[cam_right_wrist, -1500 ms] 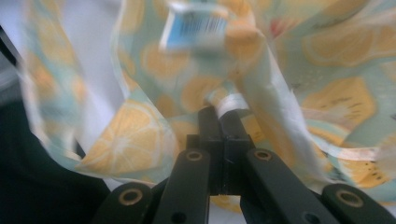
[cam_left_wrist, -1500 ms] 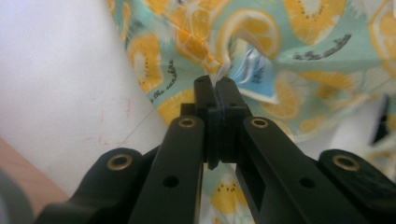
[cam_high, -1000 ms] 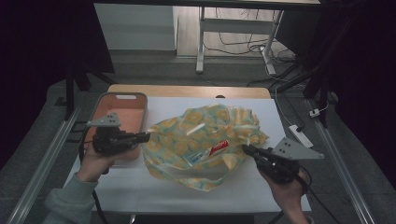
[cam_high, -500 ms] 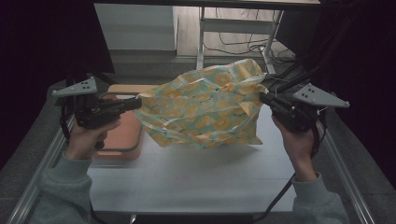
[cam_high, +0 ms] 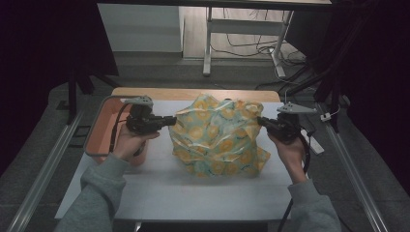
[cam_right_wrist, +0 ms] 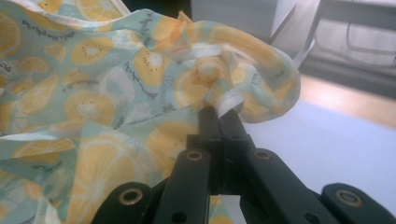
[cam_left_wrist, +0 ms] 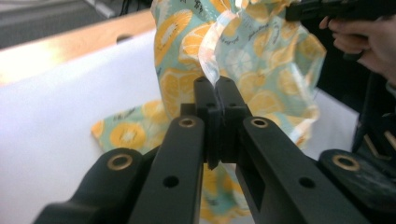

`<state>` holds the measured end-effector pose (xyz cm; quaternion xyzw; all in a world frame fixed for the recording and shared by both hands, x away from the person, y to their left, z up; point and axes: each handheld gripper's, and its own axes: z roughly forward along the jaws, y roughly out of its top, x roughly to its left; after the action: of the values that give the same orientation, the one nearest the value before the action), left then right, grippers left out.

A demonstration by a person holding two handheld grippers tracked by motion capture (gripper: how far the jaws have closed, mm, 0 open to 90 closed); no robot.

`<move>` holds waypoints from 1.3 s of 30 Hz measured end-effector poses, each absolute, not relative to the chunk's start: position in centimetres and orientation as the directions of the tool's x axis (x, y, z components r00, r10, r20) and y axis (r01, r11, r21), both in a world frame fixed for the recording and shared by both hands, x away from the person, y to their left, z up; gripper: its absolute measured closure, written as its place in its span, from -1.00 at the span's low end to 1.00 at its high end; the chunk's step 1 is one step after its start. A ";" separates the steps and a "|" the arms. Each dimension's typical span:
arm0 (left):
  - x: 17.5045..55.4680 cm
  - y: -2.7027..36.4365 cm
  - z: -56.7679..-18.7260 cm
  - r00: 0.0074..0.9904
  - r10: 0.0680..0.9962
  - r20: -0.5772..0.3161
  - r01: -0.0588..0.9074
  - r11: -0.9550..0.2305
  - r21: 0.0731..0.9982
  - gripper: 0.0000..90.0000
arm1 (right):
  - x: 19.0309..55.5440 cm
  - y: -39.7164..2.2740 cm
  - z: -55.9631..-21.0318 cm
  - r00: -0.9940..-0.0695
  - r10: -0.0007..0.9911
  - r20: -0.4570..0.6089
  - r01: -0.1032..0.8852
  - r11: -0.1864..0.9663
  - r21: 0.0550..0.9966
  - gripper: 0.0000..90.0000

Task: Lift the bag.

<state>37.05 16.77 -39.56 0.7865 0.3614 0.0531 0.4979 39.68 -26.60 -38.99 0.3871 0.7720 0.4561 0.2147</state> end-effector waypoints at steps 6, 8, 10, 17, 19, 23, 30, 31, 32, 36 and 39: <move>36.7 16.6 -39.9 0.752 0.608 -0.254 0.495 -0.265 0.827 0.89 | 39.4 -26.9 -40.1 -0.632 0.773 0.060 0.408 0.266 0.874 0.95; 36.2 16.6 -39.6 0.752 0.620 -0.225 0.470 -0.264 0.842 0.57 | 38.9 -26.8 -39.5 -0.651 0.757 0.060 0.380 0.257 0.888 0.73; 35.5 16.8 -39.3 0.734 0.658 -0.171 0.454 -0.286 0.844 0.05 | 38.3 -26.9 -39.0 -0.673 0.738 0.050 0.353 0.261 0.898 0.45; 31.4 19.9 -39.8 0.691 0.715 -0.105 0.444 -0.305 0.843 -0.43 | 34.9 -28.5 -39.3 -0.698 0.713 0.067 0.318 0.225 0.921 -0.08; 30.4 20.4 -40.7 0.683 0.723 -0.106 0.456 -0.308 0.835 -0.43 | 34.0 -28.9 -40.0 -0.712 0.699 0.067 0.323 0.241 0.915 -0.10; 28.9 20.3 -42.9 0.682 0.724 -0.102 0.482 -0.340 0.807 -0.43 | 32.8 -28.7 -42.1 -0.732 0.680 0.046 0.325 0.289 0.900 -0.11; 28.2 20.3 -45.3 0.683 0.723 -0.100 0.510 -0.375 0.774 -0.42 | 31.9 -28.2 -45.6 -0.748 0.664 0.012 0.339 0.366 0.867 -0.11; 28.2 20.3 -45.4 0.683 0.724 -0.098 0.510 -0.376 0.774 -0.42 | 31.9 -28.2 -45.8 -0.747 0.664 0.001 0.333 0.373 0.866 -0.11; 28.2 20.3 -45.5 0.680 0.726 -0.099 0.511 -0.374 0.774 -0.42 | 31.9 -28.2 -45.9 -0.750 0.661 0.003 0.334 0.374 0.865 -0.11; 28.4 20.5 -45.7 0.673 0.733 -0.104 0.519 -0.367 0.772 -0.42 | 31.8 -28.4 -46.3 -0.752 0.660 0.005 0.333 0.373 0.866 -0.11; 28.4 20.5 -45.8 0.672 0.734 -0.099 0.518 -0.370 0.771 -0.42 | 31.7 -28.4 -46.4 -0.750 0.661 0.000 0.328 0.372 0.868 -0.11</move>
<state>28.39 20.46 -45.77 0.8173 0.3828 0.1315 0.4102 31.73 -28.38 -46.38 0.3055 0.8090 0.4697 0.1775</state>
